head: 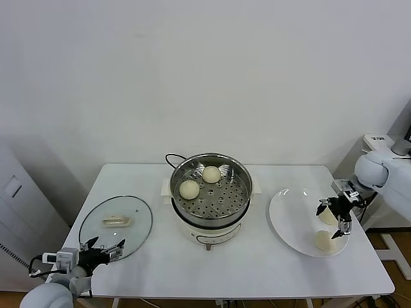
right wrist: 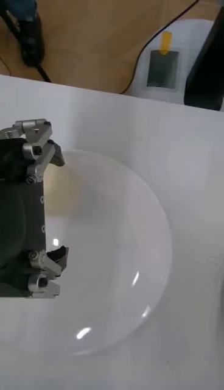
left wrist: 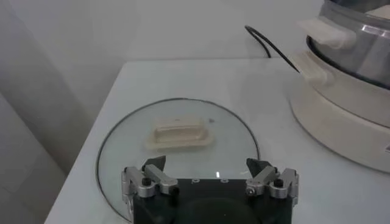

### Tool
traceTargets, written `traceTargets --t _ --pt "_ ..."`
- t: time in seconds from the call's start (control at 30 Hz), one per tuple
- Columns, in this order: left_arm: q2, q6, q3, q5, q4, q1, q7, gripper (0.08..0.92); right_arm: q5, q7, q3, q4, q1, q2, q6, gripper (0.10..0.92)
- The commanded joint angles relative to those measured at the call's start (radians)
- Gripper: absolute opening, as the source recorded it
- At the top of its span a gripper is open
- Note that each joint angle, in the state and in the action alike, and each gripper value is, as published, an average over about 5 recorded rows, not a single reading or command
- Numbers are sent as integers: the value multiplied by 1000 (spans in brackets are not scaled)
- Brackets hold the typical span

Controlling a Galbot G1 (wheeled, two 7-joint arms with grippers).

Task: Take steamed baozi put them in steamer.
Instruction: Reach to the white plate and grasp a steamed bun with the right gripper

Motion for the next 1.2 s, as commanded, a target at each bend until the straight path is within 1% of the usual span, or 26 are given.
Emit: traceTargets --t 0.03,0.4,0.6,0.7,1.03,1.2 --pt "0 1 2 0 0 0 0 823 -118 9 147 -28 -154 -2 29 823" --pt "-2 1 2 0 1 3 0 823 -194 21 213 -79 -225 39 57 823" --pt "-3 1 5 1 1 2 0 823 -205 34 225 -108 -236 68 60 823" --pt "-4 1 7 1 1 3 0 823 -203 32 227 -120 -236 83 59 809" --pt "-1 0 4 1 2 7 0 823 -149 -4 224 -133 -241 104 47 674" --pt "-3 1 5 1 1 5 -1 823 -138 -20 220 -121 -231 94 42 562"
